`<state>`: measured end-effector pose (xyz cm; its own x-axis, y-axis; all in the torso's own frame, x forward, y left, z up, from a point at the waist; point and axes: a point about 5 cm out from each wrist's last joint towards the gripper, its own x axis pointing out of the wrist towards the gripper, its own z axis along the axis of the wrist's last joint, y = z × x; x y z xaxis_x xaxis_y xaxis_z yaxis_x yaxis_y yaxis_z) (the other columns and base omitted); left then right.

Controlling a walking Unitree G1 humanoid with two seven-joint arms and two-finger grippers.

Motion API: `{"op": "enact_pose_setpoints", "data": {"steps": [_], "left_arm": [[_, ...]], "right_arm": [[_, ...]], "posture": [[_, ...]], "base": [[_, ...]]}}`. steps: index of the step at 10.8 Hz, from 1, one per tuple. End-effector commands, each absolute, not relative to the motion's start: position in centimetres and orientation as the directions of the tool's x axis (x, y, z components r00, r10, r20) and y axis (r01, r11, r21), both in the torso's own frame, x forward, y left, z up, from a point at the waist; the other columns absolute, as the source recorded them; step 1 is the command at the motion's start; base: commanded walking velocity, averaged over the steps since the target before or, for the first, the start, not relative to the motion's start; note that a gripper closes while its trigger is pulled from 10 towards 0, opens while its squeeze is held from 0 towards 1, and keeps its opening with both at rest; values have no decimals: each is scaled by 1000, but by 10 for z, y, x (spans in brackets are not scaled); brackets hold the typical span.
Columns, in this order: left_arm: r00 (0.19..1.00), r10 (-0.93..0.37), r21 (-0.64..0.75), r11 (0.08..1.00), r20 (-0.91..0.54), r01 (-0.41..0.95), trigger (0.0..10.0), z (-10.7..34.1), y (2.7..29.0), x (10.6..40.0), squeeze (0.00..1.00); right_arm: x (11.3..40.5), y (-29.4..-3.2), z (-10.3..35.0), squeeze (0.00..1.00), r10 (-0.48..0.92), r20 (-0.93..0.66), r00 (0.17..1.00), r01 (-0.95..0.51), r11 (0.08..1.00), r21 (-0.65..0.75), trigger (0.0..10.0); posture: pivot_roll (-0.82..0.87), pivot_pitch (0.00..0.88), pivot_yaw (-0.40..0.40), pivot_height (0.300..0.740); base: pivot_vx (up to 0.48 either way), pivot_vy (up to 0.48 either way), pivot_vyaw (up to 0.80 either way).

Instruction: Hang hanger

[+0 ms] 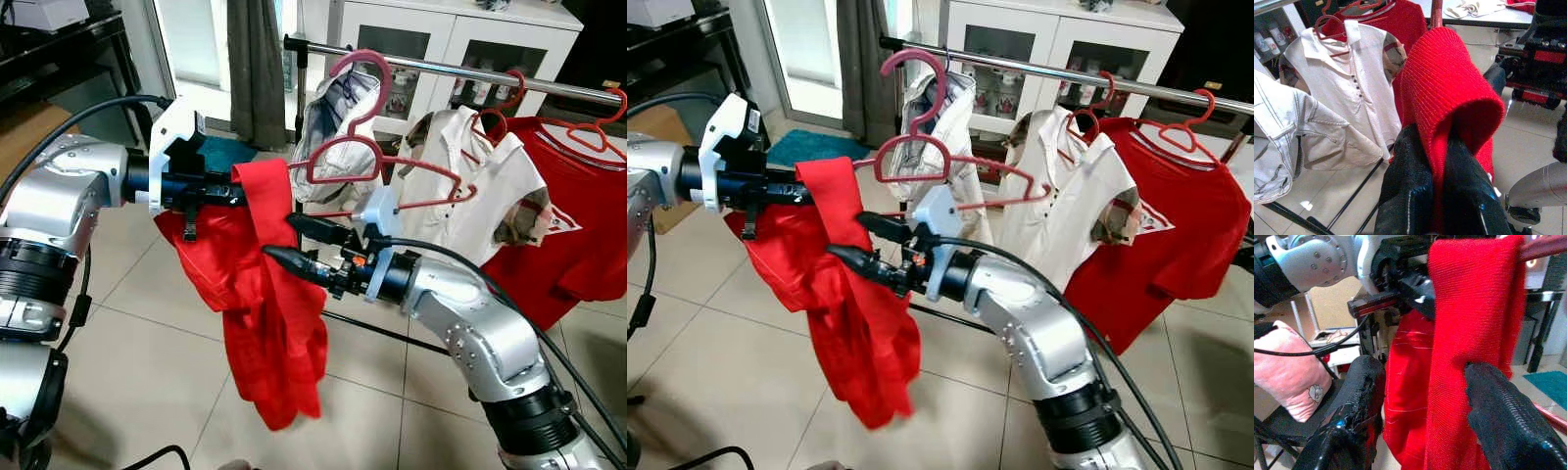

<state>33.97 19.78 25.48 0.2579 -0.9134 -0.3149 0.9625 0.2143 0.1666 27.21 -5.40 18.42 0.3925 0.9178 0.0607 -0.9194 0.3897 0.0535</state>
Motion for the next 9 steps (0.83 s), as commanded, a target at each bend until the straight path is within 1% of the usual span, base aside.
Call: {"op": "enact_pose_setpoints", "data": {"steps": [1, 2, 3, 4, 8, 9], "left_arm": [[259, -924, 212, 203, -283, 956, 0, 270, 195, 341, 0], [254, -928, 213, 200, -271, 956, 0, 273, 194, 341, 0], [247, -933, 216, 192, -263, 957, 0, 277, 192, 341, 0], [248, -932, 219, 193, -264, 956, 0, 277, 192, 341, 0], [271, -927, 226, 214, -261, 950, 0, 281, 199, 340, 0], [277, -925, 228, 220, -260, 949, 0, 281, 200, 340, 0]], "right_arm": [[274, -51, 184, 0, 920, 50, 389, -921, 388, 28, 10000], [275, -51, 182, 0, 918, 40, 395, -919, 395, 23, 10000], [283, -53, 177, 0, 892, 19, 452, -892, 451, 31, 10000], [286, -56, 175, 0, 881, 8, 472, -881, 472, 32, 10000], [293, -72, 161, 0, 854, -19, 520, -852, 520, 68, 10000], [291, -73, 162, 0, 865, -8, 502, -862, 502, 72, 10000]], "posture": [[-75, 0, 15, 740], [-75, 0, 15, 740], [-74, 0, 15, 740], [-73, 0, 14, 740], [-59, 0, 5, 740], [-57, 0, 4, 740]], "base": [[0, 0, 0], [0, 0, 0], [0, 0, 0], [0, 0, 0], [0, 0, 0], [0, 0, 0]]}}
